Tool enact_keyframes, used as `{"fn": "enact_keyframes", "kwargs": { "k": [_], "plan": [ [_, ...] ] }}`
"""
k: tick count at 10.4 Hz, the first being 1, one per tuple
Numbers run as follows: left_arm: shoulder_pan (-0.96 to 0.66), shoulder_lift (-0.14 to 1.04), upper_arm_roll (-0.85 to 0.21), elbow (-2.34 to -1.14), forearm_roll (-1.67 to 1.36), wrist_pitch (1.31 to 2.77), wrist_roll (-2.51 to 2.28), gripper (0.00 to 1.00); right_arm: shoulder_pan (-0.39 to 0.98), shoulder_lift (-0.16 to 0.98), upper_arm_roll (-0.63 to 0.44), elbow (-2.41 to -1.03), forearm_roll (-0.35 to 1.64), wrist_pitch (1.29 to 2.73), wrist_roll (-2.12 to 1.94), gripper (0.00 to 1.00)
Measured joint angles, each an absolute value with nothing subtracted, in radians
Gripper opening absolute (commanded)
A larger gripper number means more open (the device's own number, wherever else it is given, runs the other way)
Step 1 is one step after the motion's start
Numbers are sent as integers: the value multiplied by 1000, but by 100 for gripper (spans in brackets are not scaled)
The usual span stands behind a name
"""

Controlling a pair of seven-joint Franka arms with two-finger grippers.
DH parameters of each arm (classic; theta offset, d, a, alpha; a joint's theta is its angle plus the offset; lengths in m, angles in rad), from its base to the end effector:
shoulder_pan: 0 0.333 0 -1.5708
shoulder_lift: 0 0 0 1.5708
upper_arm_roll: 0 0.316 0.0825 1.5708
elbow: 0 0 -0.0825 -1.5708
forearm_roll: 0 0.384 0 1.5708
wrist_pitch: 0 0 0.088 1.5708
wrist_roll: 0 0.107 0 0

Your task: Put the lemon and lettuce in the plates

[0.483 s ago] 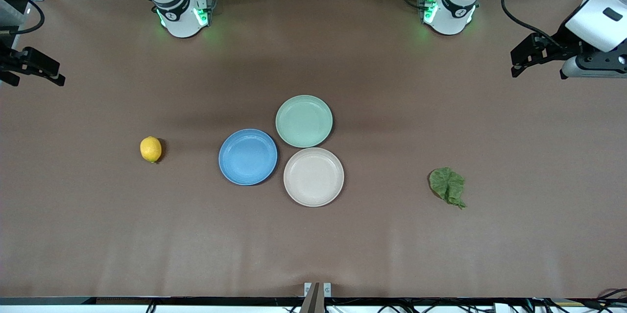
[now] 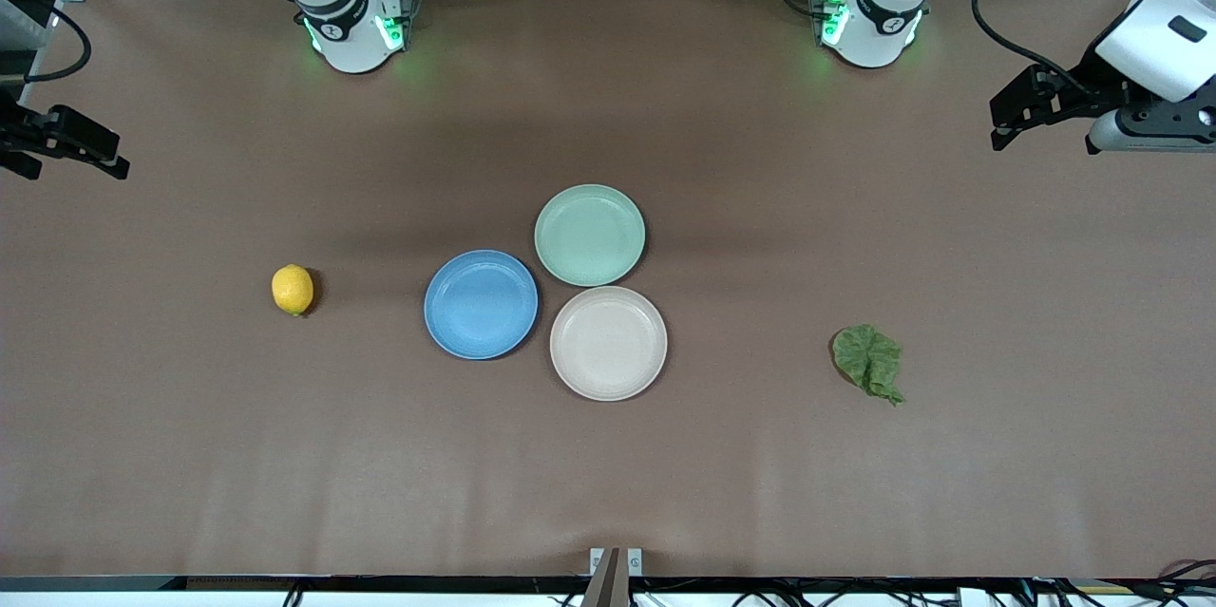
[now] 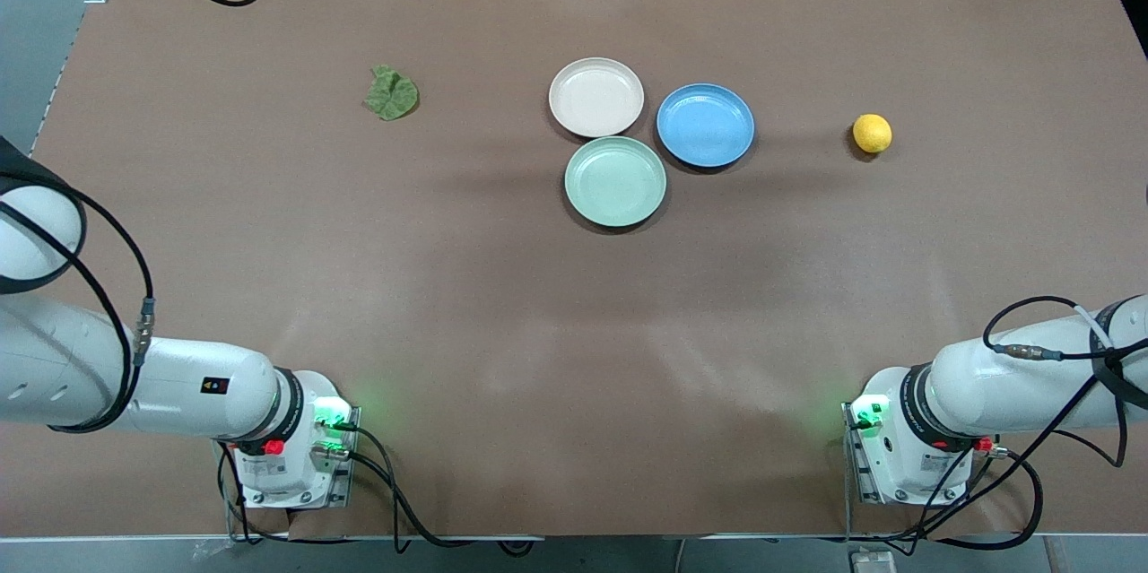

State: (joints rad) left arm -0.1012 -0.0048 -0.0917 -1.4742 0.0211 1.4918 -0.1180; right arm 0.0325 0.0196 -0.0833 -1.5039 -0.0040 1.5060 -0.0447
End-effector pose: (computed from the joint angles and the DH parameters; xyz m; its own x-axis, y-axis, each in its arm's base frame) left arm 0.5354 -0.1023 0.6654 0.9970 -0.0731 0.0248 -0.0727 -0.9972 -0.0187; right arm 0.5537 -0.0281 0.6394 0.9998 -0.0064 -0.0177 -0.0063 -1.0000 0.0048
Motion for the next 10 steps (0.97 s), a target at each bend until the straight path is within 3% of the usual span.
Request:
{"fn": "enact_keyframes", "kwargs": {
  "k": [4, 10],
  "plan": [
    [-105, 56, -95, -1480, 21, 1490, -126, 100, 33, 82, -83, -1524, -4, 1538, -45, 100],
    [-105, 199, -95, -1543, 21, 1687, -154, 100, 32, 139, -85, -1797, -4, 1837, -44, 100]
  ]
}}
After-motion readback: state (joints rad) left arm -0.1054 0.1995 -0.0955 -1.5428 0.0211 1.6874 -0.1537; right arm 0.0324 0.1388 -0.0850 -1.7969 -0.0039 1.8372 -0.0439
